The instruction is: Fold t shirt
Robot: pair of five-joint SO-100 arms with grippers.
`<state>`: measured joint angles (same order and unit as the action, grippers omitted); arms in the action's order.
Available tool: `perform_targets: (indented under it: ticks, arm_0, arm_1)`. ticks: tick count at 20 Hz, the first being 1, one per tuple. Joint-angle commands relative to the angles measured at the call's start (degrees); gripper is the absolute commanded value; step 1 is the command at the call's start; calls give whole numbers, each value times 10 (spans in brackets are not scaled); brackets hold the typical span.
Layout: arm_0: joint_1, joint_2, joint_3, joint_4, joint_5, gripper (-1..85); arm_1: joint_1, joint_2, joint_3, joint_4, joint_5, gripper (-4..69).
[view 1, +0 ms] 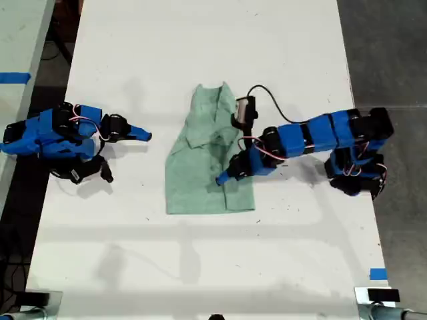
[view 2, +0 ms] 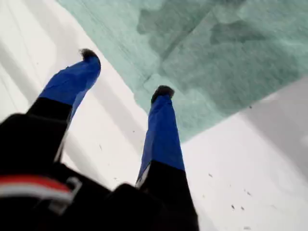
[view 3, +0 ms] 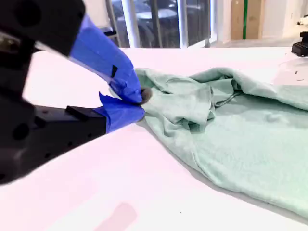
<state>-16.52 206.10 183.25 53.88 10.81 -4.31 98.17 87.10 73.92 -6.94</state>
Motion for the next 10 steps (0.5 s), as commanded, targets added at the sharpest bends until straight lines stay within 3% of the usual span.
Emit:
perform_targets:
  ticks: [1, 2, 9, 10]
  arm_0:
    - [-3, 4, 1, -11, 8, -1]
    - [-3, 4, 1, -11, 8, -1]
    - [10, 4, 2, -18, 8, -2]
    - [7, 4, 3, -14, 0, -2]
  arm_1:
    - [19, 269, 151, 35, 33, 116]
    - [32, 381, 243, 35, 42, 15]
    - [92, 1023, 780, 40, 34, 18]
    - [98, 1029, 822, 25, 23, 18]
